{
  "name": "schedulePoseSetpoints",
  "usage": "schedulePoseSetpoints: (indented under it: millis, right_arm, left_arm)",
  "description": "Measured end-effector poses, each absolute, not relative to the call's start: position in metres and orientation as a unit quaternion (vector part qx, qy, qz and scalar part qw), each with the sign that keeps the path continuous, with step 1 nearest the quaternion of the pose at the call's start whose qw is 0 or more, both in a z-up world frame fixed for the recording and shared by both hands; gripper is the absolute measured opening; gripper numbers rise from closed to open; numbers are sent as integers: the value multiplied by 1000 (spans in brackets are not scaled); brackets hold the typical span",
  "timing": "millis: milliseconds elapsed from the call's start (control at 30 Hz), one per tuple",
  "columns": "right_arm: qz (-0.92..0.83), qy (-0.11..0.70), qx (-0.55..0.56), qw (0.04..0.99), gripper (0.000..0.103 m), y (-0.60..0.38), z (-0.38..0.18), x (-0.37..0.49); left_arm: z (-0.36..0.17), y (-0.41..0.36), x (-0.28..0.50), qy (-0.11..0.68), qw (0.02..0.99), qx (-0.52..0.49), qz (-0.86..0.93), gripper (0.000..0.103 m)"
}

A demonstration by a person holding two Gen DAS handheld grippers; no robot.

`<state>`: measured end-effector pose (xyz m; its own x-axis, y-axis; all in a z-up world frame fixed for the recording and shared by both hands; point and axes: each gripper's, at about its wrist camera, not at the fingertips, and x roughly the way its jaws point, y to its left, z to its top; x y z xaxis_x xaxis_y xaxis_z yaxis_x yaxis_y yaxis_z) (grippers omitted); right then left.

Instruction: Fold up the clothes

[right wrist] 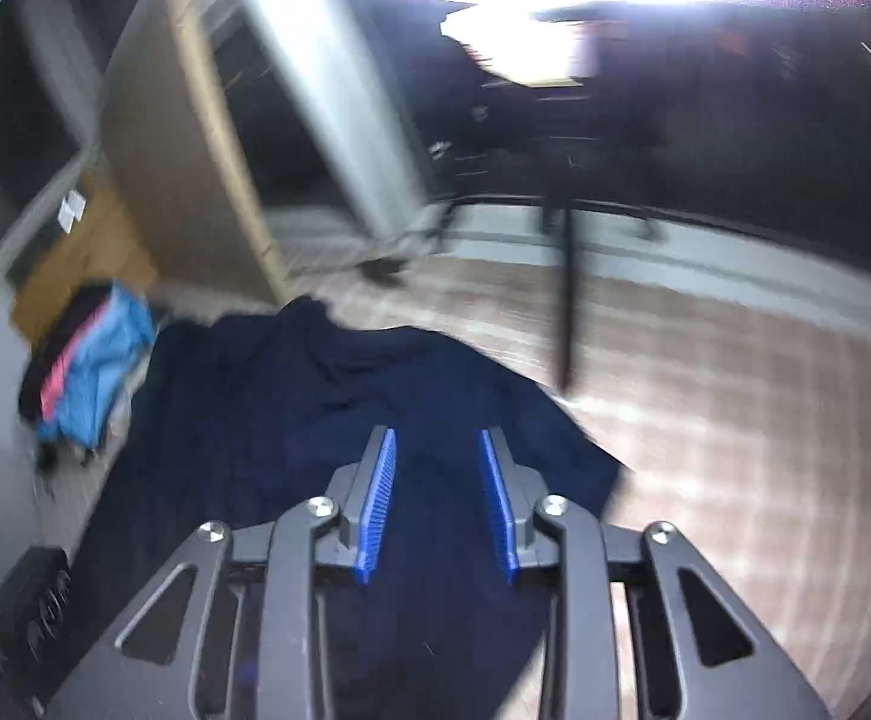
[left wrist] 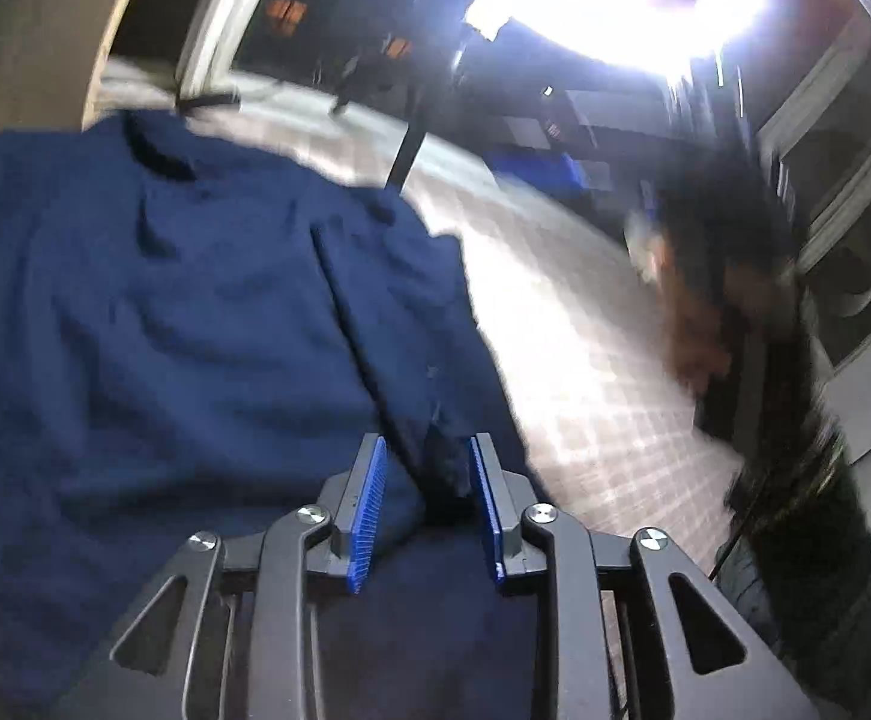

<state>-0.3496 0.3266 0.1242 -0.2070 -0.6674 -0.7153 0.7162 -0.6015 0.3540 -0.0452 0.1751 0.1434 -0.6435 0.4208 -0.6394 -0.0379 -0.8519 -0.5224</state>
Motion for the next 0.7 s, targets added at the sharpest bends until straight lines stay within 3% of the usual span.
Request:
schedulePoseSetpoints:
  millis: [67,100,133,300,367,467,567,700]
  right_arm:
    - [-786,19,458,415,23,355,114,-352]
    - [-788,20,465,404,12,363,107,-352]
    - [-784,18,475,400,8,368,100,-352]
    - [-744,23,514,427,7,347,71,-347]
    - [-724,35,529,441,7,328,56,-346]
    - [-736,117,534,399,7,316,40,-345]
    - [-749,92,517,404,7,329,51,-356]
    - [-734,81,499,453,8,309,60,-359]
  left_arm:
    - [154,181,-48,-214,152,-393,881,32]
    - [155,187,-57,-202,169,-396,880,32]
    - [154,195,-65,-196,188,-401,875,32]
    - [129,221,-108,-183,226,-425,857,32]
    - [123,222,-111,-143,178,-438,869,31]
    - [127,193,-97,-106,51,-444,888,27]
    - [140,150,-78,-155,2,-423,893,27]
    - [150,154,-78,-162,49,-421,891,27]
